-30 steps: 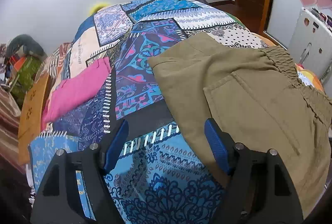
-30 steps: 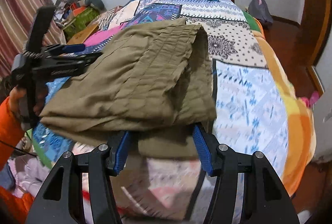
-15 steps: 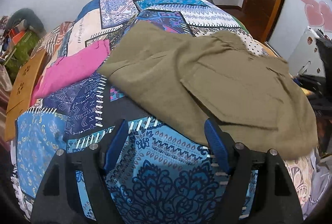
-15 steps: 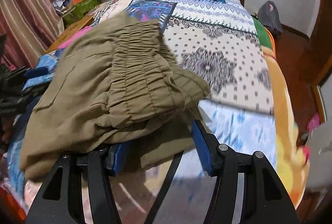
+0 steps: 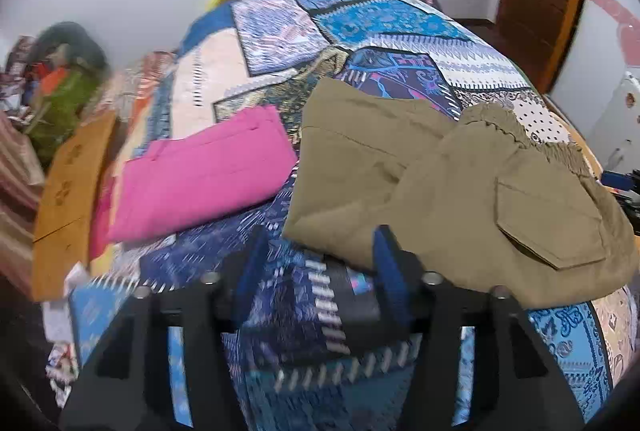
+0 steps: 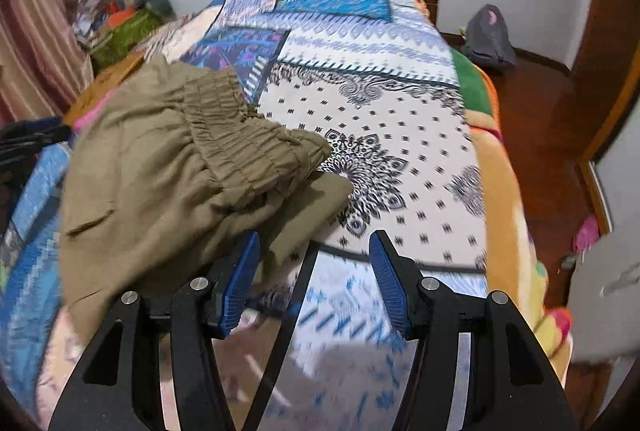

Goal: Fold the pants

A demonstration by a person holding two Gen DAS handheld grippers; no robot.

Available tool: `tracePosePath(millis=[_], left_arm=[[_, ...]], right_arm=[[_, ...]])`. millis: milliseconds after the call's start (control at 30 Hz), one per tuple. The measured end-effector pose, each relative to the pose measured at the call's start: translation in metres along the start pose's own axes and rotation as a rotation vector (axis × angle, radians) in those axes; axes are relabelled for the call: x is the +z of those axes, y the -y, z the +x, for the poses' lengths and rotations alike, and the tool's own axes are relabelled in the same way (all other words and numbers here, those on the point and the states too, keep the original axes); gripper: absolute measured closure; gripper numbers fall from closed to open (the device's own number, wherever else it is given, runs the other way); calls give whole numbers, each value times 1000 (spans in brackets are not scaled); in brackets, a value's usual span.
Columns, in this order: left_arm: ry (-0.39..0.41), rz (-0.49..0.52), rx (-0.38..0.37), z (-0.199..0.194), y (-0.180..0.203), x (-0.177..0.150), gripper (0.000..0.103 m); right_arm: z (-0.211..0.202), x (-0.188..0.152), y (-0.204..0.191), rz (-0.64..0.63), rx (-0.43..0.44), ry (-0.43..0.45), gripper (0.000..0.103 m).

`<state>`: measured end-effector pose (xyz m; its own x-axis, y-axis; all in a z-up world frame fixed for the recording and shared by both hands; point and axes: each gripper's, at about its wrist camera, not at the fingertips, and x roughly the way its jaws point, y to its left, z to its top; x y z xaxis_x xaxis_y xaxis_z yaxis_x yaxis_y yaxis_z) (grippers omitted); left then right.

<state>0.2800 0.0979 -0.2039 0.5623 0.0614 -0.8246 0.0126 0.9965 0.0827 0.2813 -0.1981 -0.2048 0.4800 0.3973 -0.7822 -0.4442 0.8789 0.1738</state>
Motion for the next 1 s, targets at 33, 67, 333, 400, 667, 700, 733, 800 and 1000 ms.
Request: tracePosePath(millis=[33, 67, 333, 400, 667, 700, 733, 800, 1000], left_arm=[[-9, 7, -26, 5, -2, 3, 61], [-14, 19, -51, 11, -4, 6, 62], [-85, 86, -140, 50, -1, 10, 64], [-87, 90, -137, 54, 0, 2, 66], [-78, 37, -114, 41, -4, -16, 66], [-77, 29, -116, 39, -5, -18, 66], [-76, 27, -111, 37, -4, -21, 66], [-80, 15, -99, 34, -3, -24, 66], [-93, -18, -97, 22, 0, -25, 66]], right_arm=[[-9, -1, -2, 9, -1, 16, 50], [-18, -1, -5, 19, -1, 35, 50], [-36, -11, -54, 35, 58, 65, 50], [-28, -15, -62, 37, 81, 42, 50], [7, -17, -57, -7, 42, -19, 51], [10, -17, -56, -13, 37, -19, 53], [13, -16, -55, -25, 30, -17, 53], [19, -13, -52, -41, 21, -14, 53], [31, 4, -38, -80, -20, -35, 55]])
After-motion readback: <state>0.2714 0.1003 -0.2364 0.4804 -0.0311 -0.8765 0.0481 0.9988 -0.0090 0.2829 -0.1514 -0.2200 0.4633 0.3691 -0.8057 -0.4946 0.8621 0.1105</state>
